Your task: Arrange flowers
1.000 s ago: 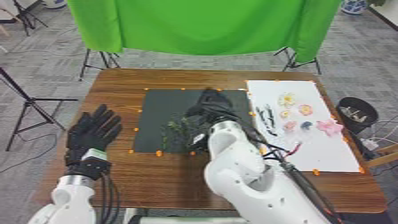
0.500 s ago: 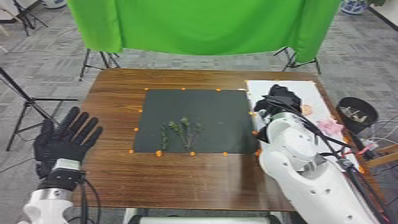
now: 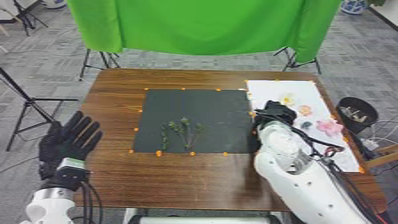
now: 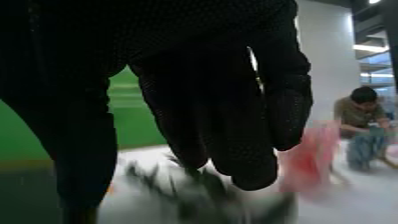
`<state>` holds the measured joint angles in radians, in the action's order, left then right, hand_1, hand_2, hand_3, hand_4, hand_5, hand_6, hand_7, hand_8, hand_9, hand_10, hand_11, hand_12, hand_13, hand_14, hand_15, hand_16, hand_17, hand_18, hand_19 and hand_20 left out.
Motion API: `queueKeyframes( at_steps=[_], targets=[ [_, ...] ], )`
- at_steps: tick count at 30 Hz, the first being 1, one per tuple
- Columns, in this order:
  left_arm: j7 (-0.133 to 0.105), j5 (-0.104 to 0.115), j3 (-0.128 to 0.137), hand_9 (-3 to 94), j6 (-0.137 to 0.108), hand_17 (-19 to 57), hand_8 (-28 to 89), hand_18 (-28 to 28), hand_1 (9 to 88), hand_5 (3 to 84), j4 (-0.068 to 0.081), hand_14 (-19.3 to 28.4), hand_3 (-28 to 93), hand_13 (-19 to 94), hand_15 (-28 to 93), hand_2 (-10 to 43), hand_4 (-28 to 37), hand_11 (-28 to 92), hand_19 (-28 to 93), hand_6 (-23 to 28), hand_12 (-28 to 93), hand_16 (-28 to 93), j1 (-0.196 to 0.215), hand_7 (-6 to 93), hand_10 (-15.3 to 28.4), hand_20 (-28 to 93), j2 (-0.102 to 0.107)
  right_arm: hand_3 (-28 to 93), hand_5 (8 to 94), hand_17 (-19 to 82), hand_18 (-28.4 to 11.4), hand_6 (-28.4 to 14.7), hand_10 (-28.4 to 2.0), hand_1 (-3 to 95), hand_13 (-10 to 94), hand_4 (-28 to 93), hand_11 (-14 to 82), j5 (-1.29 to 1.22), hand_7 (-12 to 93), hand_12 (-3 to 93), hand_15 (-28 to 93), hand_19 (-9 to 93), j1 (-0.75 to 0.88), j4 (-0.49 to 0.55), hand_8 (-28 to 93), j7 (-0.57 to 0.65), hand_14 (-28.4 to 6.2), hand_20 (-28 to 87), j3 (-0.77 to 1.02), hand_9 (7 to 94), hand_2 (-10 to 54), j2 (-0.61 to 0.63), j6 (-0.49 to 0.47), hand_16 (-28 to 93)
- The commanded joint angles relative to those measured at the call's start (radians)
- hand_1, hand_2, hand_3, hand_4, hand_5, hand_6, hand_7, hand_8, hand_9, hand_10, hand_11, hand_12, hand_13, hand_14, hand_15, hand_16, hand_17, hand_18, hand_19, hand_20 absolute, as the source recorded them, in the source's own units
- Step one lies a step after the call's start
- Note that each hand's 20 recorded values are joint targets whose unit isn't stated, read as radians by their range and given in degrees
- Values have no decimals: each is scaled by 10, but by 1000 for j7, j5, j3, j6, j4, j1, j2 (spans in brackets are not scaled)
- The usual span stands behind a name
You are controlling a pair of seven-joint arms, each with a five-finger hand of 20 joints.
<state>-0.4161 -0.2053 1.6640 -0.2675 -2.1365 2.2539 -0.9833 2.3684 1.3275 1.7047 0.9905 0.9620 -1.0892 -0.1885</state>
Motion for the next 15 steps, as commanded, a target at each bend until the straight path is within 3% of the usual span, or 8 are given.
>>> queueKeyframes(
  at_steps=[1,3,5,8,11,15],
  targets=[
    [28,-8,-11,349,-26,-76,-74,159,259,438,-7,179,683,250,408,203,-283,253,381,114,103,-79,8,98,170,84,-15,785,650,260,-283,-88,-201,449,577,-280,163,-21,140,159,637,810,15,-62,-109,-8,-185,445,-16,627,-95,-31,-49,201],
    [36,-9,-14,350,-18,-76,-75,159,259,438,-6,179,684,250,412,203,-283,254,383,114,102,-80,7,99,170,83,-17,726,661,280,-268,-51,-182,551,606,-282,180,-38,393,165,588,819,24,-76,57,-3,-156,407,-14,663,-95,-35,-72,290],
    [39,-10,-18,350,-16,-76,-75,159,259,439,-4,179,685,250,413,203,-283,257,384,114,101,-82,6,101,171,81,-19,717,635,294,-258,-27,-174,591,633,-281,182,-60,558,164,525,822,38,-85,103,9,-125,385,-7,677,-95,-37,-68,343],
    [46,-9,-23,349,-15,-76,-76,158,261,439,-2,178,686,250,416,201,-283,257,386,114,99,-84,2,102,170,78,-21,720,626,311,-253,-27,-164,614,671,-281,174,-54,630,170,471,825,58,-95,113,7,-97,367,-3,698,-95,-32,-56,370],
    [50,-11,-25,348,-13,-77,-76,158,267,439,-1,179,688,250,417,196,-283,259,387,114,99,-85,1,102,171,77,-22,733,626,350,-257,-24,-120,633,769,-282,66,-20,658,272,338,828,72,-100,101,2,-60,352,-24,812,-95,-19,32,420],
    [56,-17,-23,349,-5,-75,-77,158,277,438,-1,178,688,250,422,187,-283,262,398,113,98,-87,5,105,171,80,-22,777,630,392,-255,-6,-93,660,884,-281,46,27,689,315,234,870,102,-61,90,-26,-24,280,-35,909,-95,13,140,469]
  ],
)
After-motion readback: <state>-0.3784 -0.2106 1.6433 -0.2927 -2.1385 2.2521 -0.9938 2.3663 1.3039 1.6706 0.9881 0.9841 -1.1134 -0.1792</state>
